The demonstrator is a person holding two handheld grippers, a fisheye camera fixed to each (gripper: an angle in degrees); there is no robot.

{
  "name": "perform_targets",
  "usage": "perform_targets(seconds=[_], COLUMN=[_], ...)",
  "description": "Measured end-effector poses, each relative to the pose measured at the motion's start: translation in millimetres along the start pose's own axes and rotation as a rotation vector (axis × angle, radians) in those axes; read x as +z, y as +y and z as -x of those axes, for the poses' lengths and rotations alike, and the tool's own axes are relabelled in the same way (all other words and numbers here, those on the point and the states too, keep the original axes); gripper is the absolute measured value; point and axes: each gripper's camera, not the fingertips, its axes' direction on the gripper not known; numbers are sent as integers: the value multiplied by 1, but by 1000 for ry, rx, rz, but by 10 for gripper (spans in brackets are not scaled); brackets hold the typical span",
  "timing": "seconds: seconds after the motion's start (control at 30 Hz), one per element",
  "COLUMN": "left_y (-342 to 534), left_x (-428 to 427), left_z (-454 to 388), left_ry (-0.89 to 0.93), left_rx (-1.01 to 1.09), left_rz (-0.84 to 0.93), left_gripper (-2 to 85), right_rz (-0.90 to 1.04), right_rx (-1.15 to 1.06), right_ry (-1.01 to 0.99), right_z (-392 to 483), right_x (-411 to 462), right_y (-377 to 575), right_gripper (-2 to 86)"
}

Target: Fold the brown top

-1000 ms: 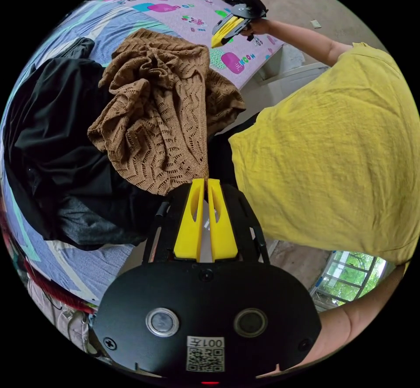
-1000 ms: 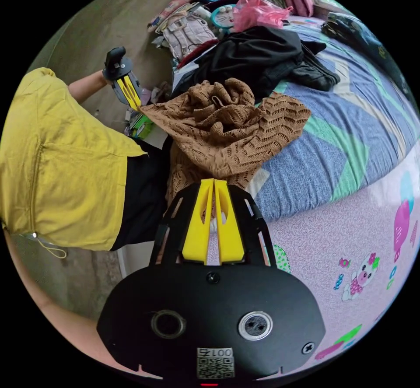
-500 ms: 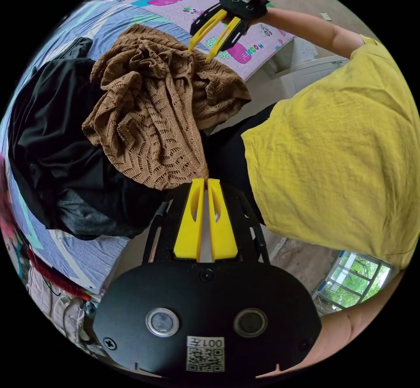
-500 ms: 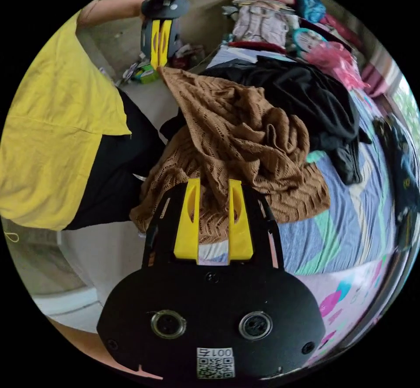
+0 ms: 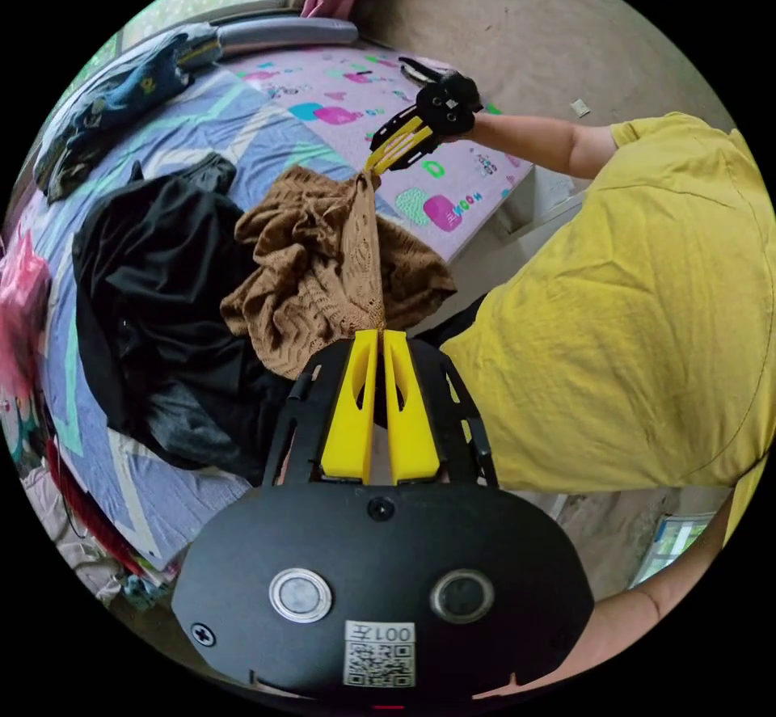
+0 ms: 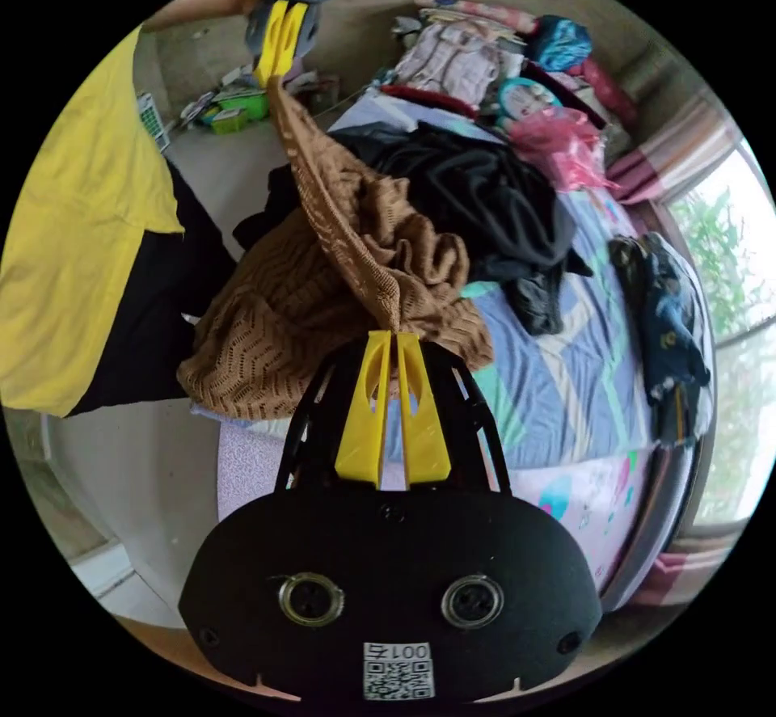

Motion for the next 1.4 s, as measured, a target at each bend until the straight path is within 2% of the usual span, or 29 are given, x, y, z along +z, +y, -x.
perform_targets(seconds=[0.17, 0.23, 0.33, 0.5, 0.7, 0.87, 1.1, 1.4], left_y=[-11, -9, -5, -9, -11, -4, 8, 33], left_x=[24, 38, 57, 86, 131, 153, 177, 187], left_z=[-25, -29, -35, -56, -101, -138, -193, -230], left_ry=[42, 46, 9, -122, -259, -329, -604, -693], left_rx=[81, 57, -3, -68, -28, -58, -130, -229], left_rz=[-50, -38, -35, -63, -25, -74, -141, -120], left_gripper=[-1, 16, 62, 70, 69, 67, 60, 26], right_rz=[-4, -5, -7, -20, -61, -117, -171, -195], right_rx=[266, 391, 466, 497, 524, 561, 548, 525], right_ry=[77, 76, 56, 10, -52, -122, -197, -231], right_z=[-18, -19, -11, 7, 19, 29, 54, 100], right_x=[-46, -59, -70, -88, -117, -143, -184, -219], right_y=[40, 56, 63, 60, 50, 40, 14, -7], right_gripper=[4, 4, 4, 4, 4, 4, 4, 3])
